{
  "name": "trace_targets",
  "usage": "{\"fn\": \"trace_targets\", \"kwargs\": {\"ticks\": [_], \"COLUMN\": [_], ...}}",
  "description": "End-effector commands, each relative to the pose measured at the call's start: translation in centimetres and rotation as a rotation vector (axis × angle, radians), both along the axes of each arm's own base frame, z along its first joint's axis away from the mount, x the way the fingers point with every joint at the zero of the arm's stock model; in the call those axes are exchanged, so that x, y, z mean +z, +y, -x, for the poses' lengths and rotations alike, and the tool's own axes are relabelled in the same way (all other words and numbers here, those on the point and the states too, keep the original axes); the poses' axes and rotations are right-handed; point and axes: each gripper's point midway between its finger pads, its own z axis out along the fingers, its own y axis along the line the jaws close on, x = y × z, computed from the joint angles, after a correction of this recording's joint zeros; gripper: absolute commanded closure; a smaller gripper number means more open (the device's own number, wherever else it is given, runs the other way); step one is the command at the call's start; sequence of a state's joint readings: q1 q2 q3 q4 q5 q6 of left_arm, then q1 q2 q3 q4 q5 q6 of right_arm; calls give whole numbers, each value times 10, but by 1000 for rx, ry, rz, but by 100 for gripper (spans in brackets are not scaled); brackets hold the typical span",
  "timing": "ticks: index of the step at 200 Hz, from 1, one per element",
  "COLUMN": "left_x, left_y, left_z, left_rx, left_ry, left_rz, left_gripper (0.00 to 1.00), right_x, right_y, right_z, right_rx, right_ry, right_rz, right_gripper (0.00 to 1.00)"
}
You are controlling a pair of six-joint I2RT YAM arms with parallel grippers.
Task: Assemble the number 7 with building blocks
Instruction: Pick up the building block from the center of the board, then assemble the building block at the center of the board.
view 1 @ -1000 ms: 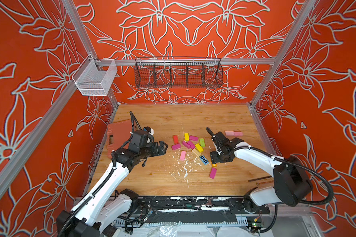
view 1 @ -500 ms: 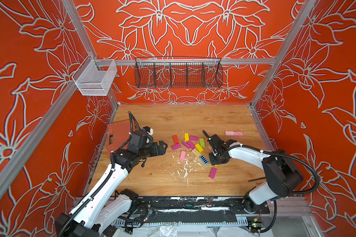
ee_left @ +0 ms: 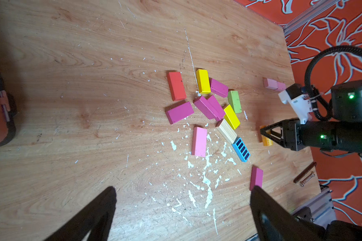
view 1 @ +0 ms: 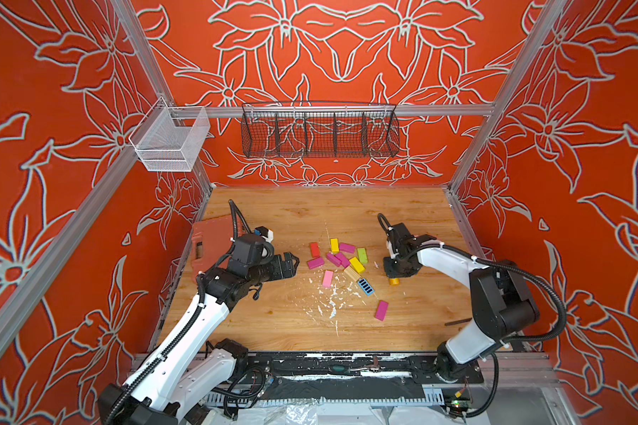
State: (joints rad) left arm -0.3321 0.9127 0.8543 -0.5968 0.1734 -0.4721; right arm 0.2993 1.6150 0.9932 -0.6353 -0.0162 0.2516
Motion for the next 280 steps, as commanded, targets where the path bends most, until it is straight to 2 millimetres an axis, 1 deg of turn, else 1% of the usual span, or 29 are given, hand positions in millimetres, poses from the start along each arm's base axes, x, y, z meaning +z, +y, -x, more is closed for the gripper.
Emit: {"fn": "trace_targets", "kwargs": {"ticks": [1, 22, 35, 52, 81, 126, 143, 164, 194, 237, 256, 280], "left_x": [-3, -3, -3, -3, -4, -2, -2, -2, -3, -2, -3, -3], "left_y": [4, 4, 5, 5, 5, 8, 8, 8, 9, 10, 10, 11], "left_z": [2, 1, 1, 0, 0, -1, -2, -3, -5, -8, -9, -9], "left_rx": [17, 18, 18, 17, 20, 29, 30, 32, 36, 37, 37, 40], "left_ry": [2, 1, 0, -1, 1, -4, -6, -4, 0, 5, 9, 12], "left_rz": [-11, -13, -15, -17, -20, -31, -34, -39, -40, -33, -33, -33], "left_gripper": [3, 3, 3, 3, 3, 3, 3, 3, 3, 3, 3, 3], "right_x": [17, 14, 10, 10, 16, 25, 26, 27, 23, 1, -5, -8], "right_y": [-27, -57, -70, -87, -110, -145, -155, -163, -168, -177, -176, -173], "right_z": [-6, -15, -21, -34, -57, -91, -97, -100, -100, -95, -96, -98], "right_rx": [-1, -57, -80, -116, -172, -164, -157, -169, -182, -199, -188, -180], "right_ry": [-5, -4, 3, -23, -76, -87, -71, -66, -64, -31, -23, -26], "right_rz": [7, 3, 2, -3, -14, 76, 108, 102, 78, 89, 80, 63], "right_gripper": [67, 67, 67, 67, 67, 67, 67, 67, 67, 67, 67, 66]}}
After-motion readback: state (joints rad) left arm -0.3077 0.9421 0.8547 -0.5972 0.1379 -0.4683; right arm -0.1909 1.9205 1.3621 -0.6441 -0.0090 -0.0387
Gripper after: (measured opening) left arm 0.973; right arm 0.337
